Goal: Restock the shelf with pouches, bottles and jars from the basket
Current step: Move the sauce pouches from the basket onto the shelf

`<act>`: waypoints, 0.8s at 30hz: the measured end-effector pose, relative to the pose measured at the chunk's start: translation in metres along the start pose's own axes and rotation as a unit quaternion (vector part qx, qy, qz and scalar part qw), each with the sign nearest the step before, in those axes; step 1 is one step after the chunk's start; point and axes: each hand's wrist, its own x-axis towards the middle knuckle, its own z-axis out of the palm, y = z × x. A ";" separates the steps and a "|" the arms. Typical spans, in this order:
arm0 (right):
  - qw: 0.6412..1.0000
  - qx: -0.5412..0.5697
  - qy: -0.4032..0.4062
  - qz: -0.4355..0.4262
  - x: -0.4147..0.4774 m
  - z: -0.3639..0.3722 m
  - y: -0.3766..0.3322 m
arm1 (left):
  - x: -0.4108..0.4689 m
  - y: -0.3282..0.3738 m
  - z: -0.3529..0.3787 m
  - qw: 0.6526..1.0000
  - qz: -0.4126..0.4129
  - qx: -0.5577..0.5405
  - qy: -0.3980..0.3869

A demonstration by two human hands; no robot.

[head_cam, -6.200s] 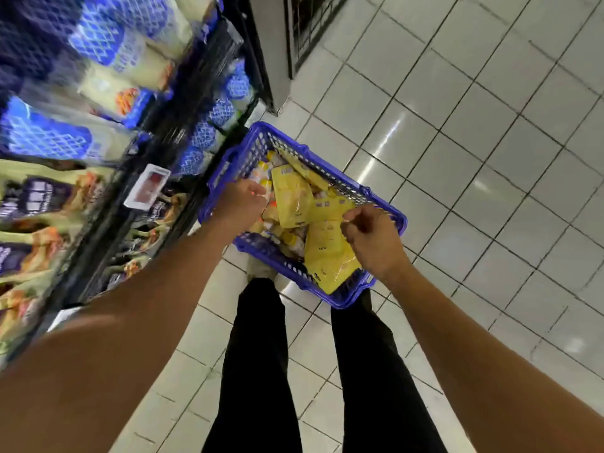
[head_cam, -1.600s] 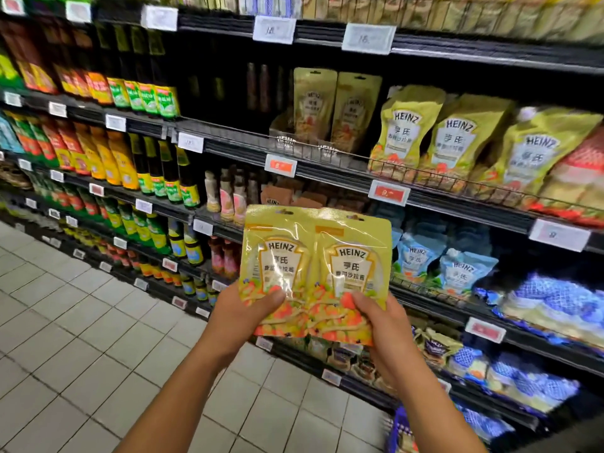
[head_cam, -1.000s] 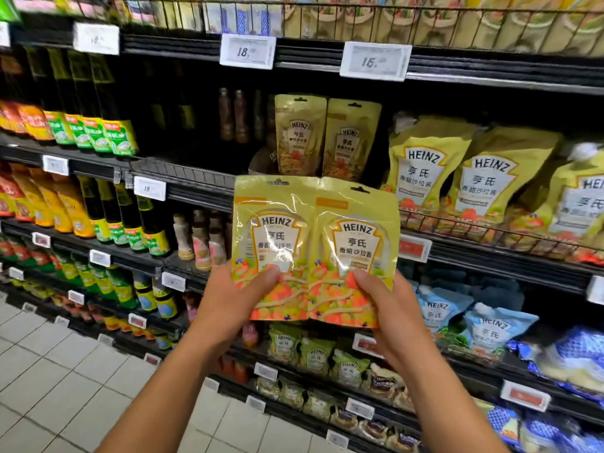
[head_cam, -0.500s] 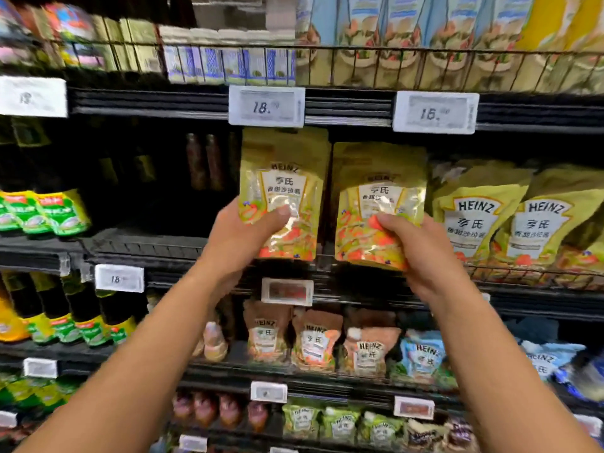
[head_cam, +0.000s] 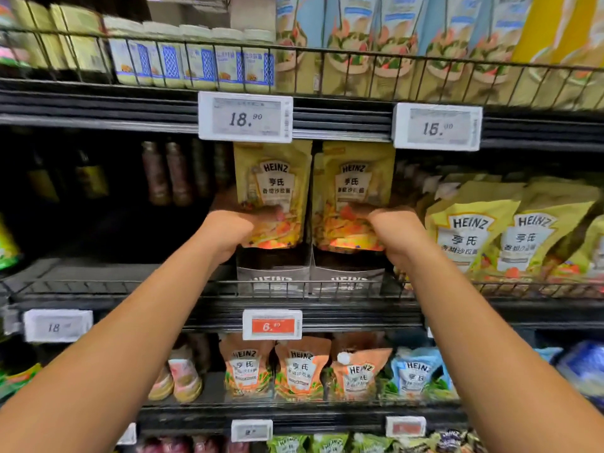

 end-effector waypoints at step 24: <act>0.947 -0.312 0.056 -0.053 0.006 0.012 -0.001 | 0.038 -0.002 -0.003 0.934 0.118 0.337 -0.004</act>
